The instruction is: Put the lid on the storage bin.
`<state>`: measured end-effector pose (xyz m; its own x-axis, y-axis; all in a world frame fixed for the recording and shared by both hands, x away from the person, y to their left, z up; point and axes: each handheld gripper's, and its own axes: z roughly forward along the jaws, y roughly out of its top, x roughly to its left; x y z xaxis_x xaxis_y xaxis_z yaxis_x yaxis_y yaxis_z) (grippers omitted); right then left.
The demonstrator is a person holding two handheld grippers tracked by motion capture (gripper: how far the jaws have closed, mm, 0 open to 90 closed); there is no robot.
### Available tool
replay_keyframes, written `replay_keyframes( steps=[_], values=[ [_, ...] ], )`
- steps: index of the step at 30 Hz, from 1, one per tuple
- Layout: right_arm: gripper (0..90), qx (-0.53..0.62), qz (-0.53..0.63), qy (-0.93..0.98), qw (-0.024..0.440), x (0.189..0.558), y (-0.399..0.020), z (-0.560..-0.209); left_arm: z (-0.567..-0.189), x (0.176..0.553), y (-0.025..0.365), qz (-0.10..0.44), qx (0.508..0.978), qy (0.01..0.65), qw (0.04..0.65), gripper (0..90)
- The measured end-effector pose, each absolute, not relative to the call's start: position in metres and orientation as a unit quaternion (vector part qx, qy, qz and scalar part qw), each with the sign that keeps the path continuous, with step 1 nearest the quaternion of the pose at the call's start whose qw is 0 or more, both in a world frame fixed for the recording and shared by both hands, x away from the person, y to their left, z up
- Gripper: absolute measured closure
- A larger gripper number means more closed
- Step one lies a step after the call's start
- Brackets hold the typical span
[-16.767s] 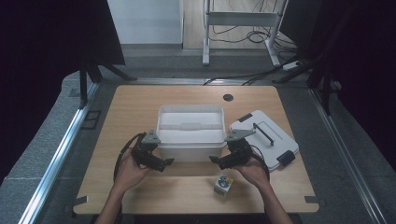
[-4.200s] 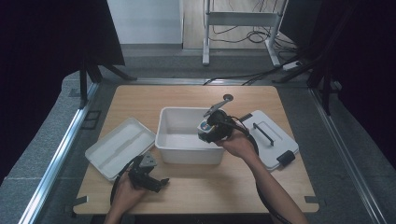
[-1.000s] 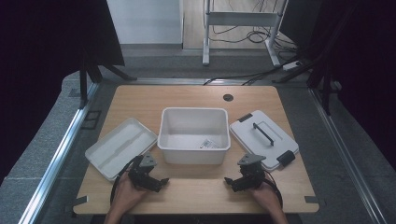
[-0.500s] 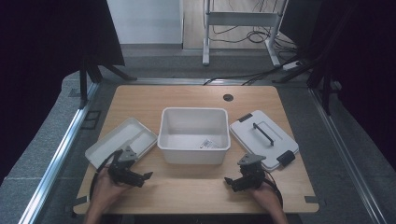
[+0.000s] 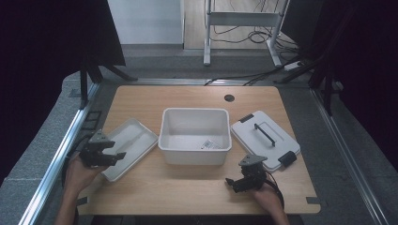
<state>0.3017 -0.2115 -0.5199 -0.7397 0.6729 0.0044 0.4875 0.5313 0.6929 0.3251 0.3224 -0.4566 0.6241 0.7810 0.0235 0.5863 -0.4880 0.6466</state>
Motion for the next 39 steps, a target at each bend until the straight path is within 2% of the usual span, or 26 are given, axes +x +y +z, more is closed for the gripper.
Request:
replay_keyframes(
  steps=[4,5,7,14,18,19,20,27,39],
  values=[
    [0.0,0.337,0.349,0.864,0.133,0.302,-0.211,-0.520,-0.467,0.345,0.330,0.142,0.847,0.414,0.302,52.3],
    [0.0,0.337,0.349,0.864,0.133,0.302,-0.211,-0.520,-0.470,0.349,0.331,0.138,0.847,0.416,0.302,52.3],
    [0.0,0.337,0.349,0.864,0.133,0.302,-0.211,-0.520,-0.476,0.359,0.331,0.129,0.851,0.416,0.292,59.6],
    [0.0,0.337,0.349,0.864,0.133,0.302,-0.211,-0.520,-0.488,0.371,0.326,0.119,0.866,0.412,0.256,74.7],
    [0.0,0.337,0.349,0.864,0.133,0.302,-0.211,-0.520,-0.494,0.374,0.326,0.095,0.870,0.404,0.266,81.7],
    [0.0,0.337,0.349,0.864,0.133,0.302,-0.211,-0.520,-0.494,0.374,0.326,0.095,0.871,0.400,0.268,87.4],
    [0.0,0.337,0.349,0.864,0.133,0.302,-0.211,-0.520,-0.493,0.374,0.326,0.102,0.875,0.394,0.261,88.9],
    [0.0,0.337,0.349,0.864,0.133,0.302,-0.211,-0.520,-0.482,0.376,0.334,0.103,0.883,0.368,0.271,89.3],
    [0.0,0.337,0.349,0.864,0.133,0.302,-0.211,-0.520,-0.428,0.377,0.355,0.106,0.912,0.282,0.278,89.3]
  ],
)
